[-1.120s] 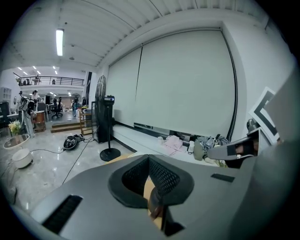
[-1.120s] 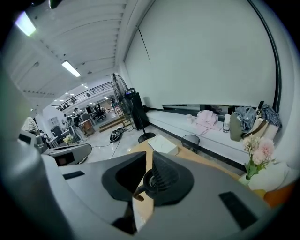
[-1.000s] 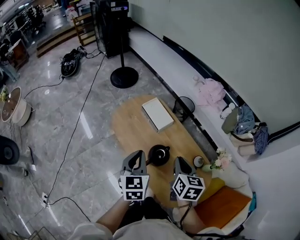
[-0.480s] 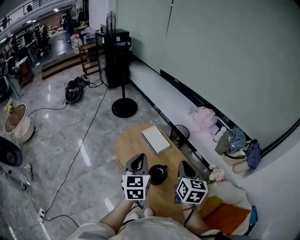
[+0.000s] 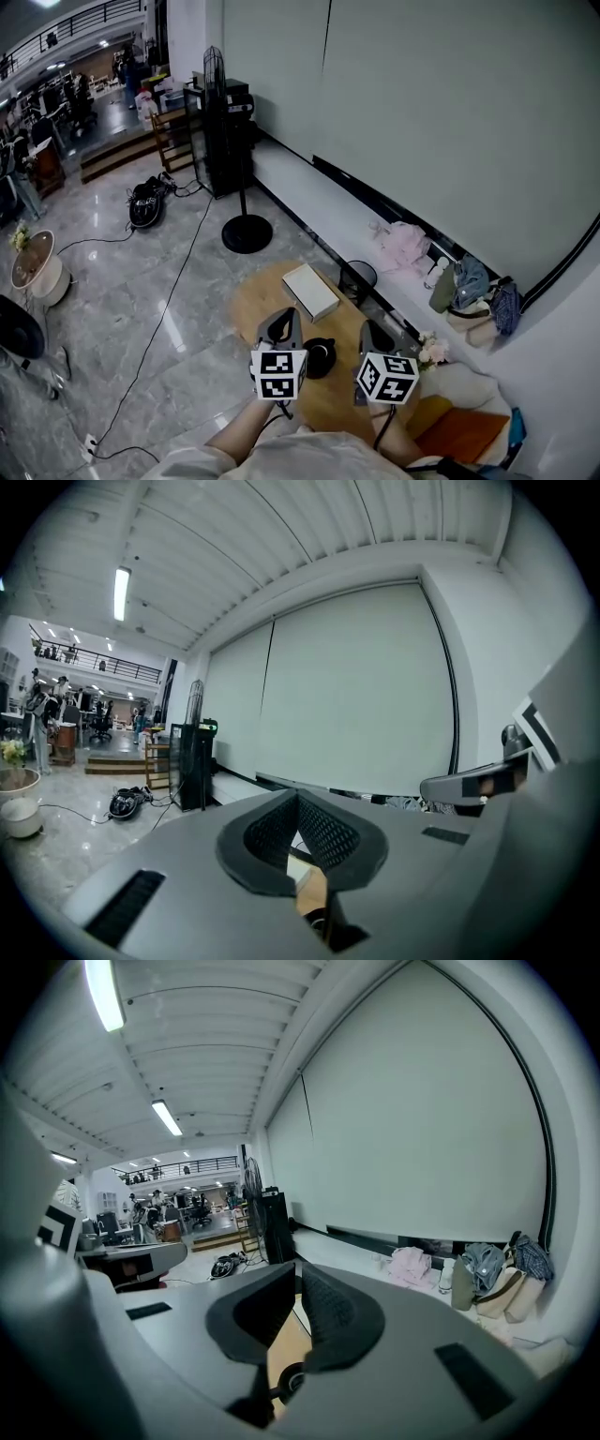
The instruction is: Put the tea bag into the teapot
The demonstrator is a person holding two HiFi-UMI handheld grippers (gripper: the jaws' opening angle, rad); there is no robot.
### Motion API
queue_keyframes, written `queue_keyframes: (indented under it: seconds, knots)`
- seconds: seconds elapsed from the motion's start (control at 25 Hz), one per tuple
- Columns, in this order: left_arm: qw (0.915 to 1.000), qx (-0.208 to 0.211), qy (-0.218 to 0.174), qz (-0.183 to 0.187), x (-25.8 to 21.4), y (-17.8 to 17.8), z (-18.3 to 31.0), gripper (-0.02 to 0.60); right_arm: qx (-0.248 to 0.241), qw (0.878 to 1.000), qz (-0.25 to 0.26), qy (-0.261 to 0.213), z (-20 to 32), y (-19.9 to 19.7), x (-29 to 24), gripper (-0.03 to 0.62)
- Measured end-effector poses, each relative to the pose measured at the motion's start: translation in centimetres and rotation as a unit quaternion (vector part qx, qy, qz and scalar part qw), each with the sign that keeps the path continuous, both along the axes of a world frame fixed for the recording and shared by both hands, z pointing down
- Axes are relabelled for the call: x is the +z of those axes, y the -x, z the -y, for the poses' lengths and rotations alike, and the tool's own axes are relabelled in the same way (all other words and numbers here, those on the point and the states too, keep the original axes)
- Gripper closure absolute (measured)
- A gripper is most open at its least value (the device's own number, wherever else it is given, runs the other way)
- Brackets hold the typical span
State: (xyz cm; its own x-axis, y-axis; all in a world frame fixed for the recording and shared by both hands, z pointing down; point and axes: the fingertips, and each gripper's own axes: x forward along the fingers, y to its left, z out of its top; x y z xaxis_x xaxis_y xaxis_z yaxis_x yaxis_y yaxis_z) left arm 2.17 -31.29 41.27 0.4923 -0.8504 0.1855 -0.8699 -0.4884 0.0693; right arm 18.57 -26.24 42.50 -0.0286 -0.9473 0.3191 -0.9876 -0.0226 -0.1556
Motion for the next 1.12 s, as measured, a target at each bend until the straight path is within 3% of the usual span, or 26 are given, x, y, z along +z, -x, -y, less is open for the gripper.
queue_keyframes:
  seconds: [1.12]
  knots:
    - [1.0000,-0.005,0.000,0.007,0.3,-1.1,-0.7,0.577,0.014,1.000,0.001,0.002,-0.9,-2.2,0.1,0.560]
